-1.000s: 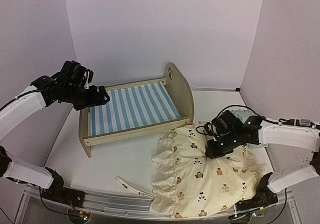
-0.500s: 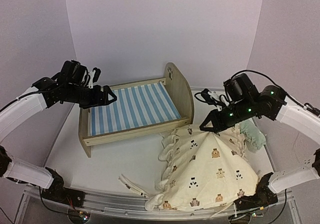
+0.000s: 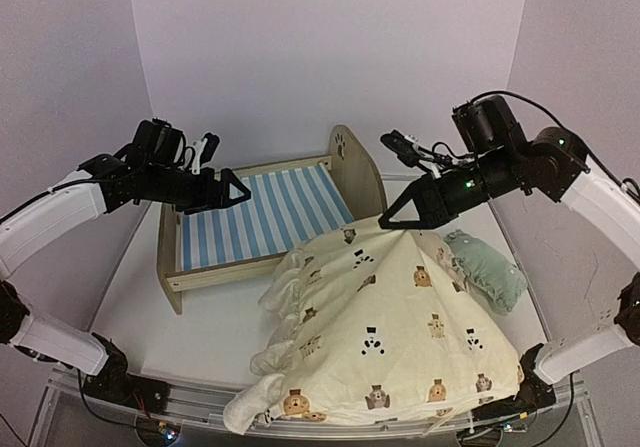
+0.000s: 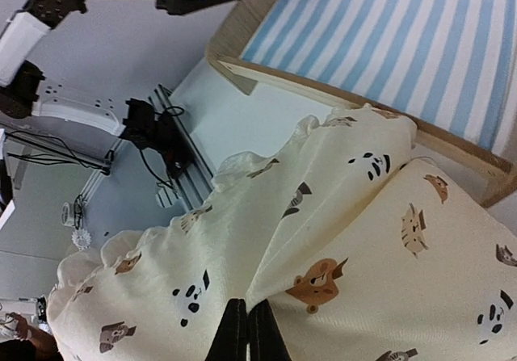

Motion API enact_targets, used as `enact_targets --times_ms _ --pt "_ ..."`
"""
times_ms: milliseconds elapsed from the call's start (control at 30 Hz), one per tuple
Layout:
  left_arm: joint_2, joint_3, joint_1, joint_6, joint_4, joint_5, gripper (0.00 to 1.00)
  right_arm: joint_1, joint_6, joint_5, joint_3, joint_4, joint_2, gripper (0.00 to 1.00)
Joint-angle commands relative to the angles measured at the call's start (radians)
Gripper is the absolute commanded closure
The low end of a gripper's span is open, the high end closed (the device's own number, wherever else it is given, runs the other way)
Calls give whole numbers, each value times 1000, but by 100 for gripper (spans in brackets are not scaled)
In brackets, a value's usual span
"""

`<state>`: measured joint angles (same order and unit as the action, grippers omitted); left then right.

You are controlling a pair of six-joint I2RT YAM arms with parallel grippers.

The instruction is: Set up the pet bed

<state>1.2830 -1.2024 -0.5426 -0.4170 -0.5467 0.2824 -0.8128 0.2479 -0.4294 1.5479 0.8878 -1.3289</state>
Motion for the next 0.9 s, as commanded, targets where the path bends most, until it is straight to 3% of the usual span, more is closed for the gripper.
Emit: enact_targets --times_ms 0,300,467,633,867 --pt "-4 -53 -3 15 54 24 9 -14 -8 -112 171 -67 -62 100" --pt "-76 -49 -3 12 37 -77 8 -16 69 -25 561 -84 -318 100" --pt "-158 -30 -2 -3 5 -244 4 -22 117 54 770 -138 -489 100" --pt "-229 -16 -2 -42 -54 -452 1 -23 161 314 714 -321 -562 100" --pt "-270 6 -2 -57 -100 -522 0 -23 225 519 621 -555 -698 100"
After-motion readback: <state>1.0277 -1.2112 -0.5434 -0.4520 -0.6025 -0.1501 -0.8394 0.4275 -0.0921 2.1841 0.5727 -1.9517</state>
